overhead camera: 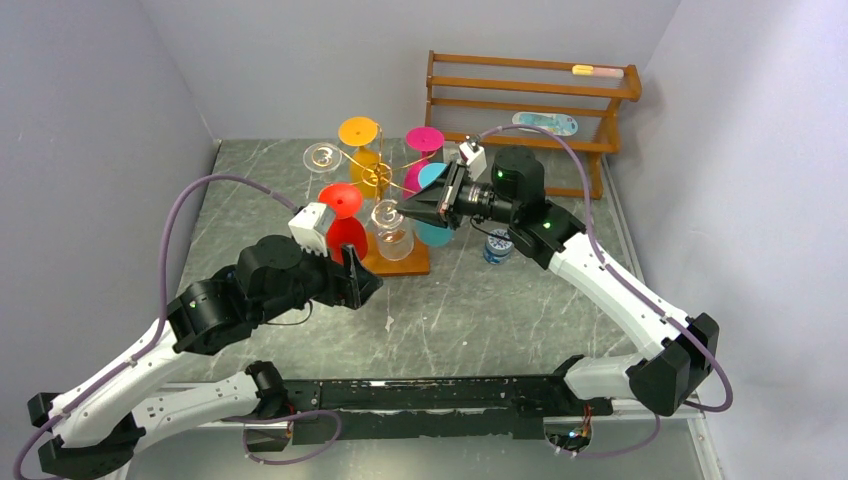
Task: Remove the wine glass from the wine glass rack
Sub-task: Pick up the wine glass from the wine rack.
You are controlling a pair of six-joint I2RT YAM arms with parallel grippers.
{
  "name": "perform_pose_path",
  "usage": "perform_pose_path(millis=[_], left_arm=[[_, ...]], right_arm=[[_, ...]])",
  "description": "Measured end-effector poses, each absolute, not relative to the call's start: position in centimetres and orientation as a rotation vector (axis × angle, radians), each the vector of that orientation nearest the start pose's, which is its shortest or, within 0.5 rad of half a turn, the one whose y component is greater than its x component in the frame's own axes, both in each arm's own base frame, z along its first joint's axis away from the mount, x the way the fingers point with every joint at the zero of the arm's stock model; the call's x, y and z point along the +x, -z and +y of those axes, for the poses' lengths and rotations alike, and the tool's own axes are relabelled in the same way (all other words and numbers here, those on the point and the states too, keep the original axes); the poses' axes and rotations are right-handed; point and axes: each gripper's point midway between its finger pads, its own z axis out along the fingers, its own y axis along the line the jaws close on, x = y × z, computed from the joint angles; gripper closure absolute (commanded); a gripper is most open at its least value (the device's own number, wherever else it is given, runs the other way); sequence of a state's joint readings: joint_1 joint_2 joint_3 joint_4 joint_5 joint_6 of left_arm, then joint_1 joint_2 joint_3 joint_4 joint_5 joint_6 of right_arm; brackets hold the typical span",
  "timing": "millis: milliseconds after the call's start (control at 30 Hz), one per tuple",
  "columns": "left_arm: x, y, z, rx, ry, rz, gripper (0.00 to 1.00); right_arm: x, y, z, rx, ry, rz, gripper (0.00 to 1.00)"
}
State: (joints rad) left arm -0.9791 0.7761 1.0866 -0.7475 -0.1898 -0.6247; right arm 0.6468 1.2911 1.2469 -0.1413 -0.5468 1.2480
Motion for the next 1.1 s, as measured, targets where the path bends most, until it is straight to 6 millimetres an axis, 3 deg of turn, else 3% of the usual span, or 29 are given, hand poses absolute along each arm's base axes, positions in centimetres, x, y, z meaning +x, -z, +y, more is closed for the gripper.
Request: perform_pose_path(millis=[600,1100], left_arm=[[15.2,-29.4,-21.1,0.229,0.831,2.090,0.15],[15.2,-29.5,-21.0,0.226,0.831,2.092,0.13]], right_arm=[[25.4,-36.4,34.7,0.226,-1.698,2.103,1.00],[27.6,-37.0,33.7,0.353,-1.610,2.018,1.00]])
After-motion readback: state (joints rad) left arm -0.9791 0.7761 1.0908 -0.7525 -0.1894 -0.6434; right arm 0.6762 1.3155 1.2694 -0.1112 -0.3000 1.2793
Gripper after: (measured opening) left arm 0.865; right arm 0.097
